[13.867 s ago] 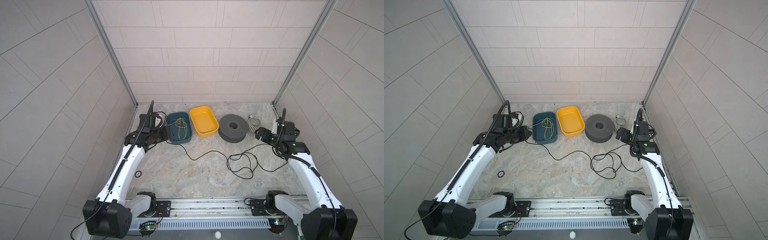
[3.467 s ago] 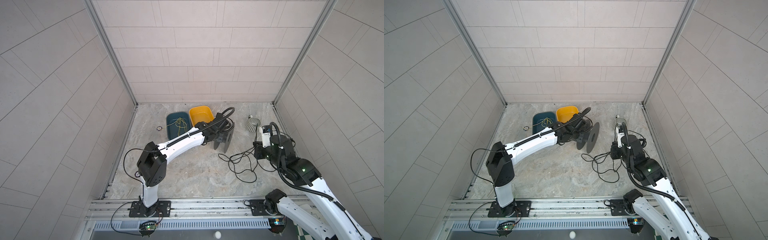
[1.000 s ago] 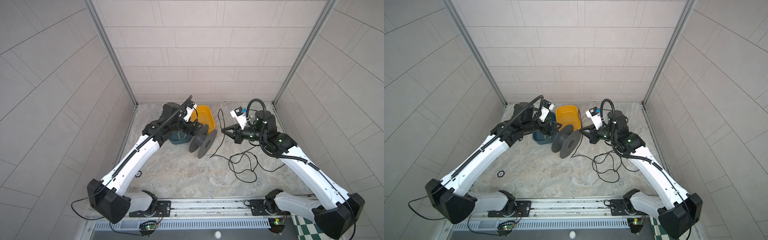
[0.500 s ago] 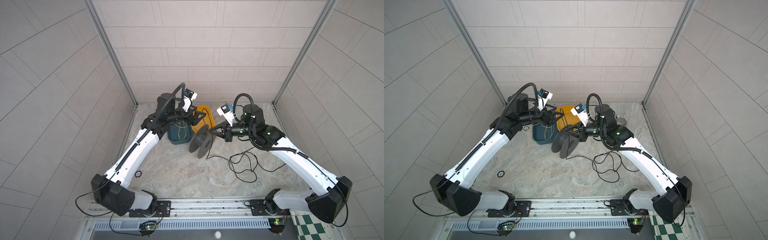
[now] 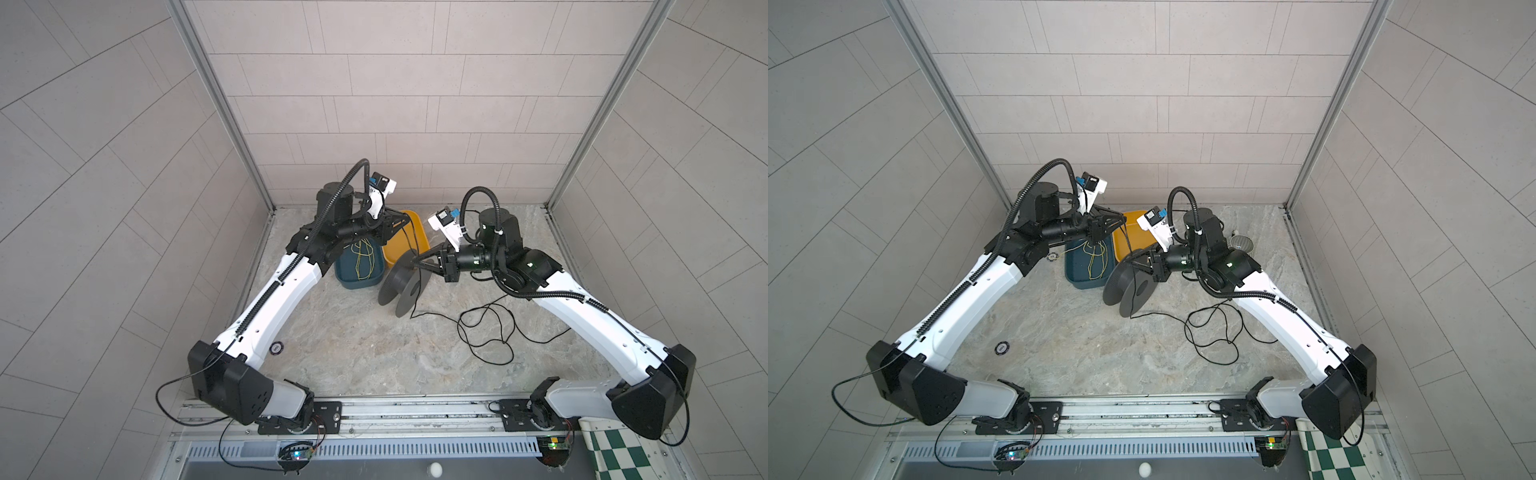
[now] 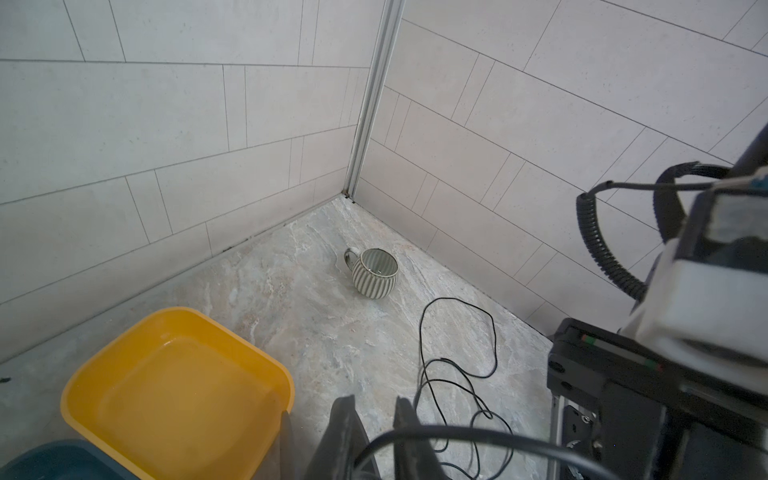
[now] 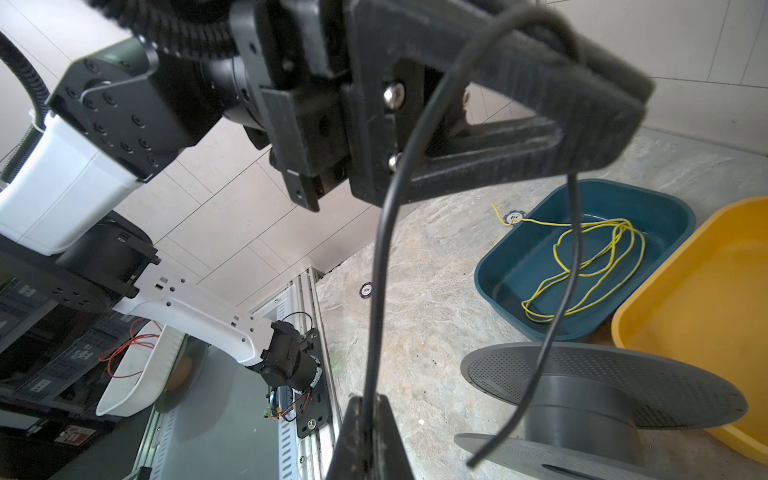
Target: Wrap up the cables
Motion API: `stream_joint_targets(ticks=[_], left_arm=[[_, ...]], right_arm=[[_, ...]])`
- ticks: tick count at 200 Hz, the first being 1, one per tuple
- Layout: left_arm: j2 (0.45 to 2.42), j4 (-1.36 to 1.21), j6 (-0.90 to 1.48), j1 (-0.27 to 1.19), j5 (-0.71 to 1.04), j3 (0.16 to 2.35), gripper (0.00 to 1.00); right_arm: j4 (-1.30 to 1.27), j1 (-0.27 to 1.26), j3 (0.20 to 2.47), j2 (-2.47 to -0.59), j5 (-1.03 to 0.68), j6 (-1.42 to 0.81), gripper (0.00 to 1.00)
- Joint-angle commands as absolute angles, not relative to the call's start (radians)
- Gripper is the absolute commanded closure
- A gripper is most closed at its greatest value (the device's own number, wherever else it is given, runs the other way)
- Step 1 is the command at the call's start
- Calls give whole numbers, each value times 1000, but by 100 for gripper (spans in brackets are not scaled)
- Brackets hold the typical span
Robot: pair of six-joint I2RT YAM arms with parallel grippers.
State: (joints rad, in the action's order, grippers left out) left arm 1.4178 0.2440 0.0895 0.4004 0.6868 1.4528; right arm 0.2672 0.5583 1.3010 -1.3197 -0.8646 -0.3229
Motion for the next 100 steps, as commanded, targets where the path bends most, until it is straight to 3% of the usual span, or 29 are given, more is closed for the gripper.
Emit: stream_joint_targets(ticks=[1, 25, 37, 63, 87, 100], left_arm=[[1401, 225, 86, 400, 660, 1468, 88], [1406, 294, 90, 400, 591, 1502, 92], [1407, 337, 98, 400, 528, 1519, 98], [1441, 496, 110, 401, 400, 1603, 100], [1475, 620, 152, 401, 322, 1684, 100], [1488, 671, 164, 403, 292, 1712, 100]], right_arm=[[237, 564, 1333, -1330, -826, -325, 100], [242, 564, 1335, -1331, -747, -320, 100], [254, 563, 1332, -1324, -693, -311, 93], [283, 562, 1326, -1305, -605, -301, 59], [299, 579, 1297, -1277, -501, -314, 35], [333, 616, 1285, -1256, -368, -296, 28]])
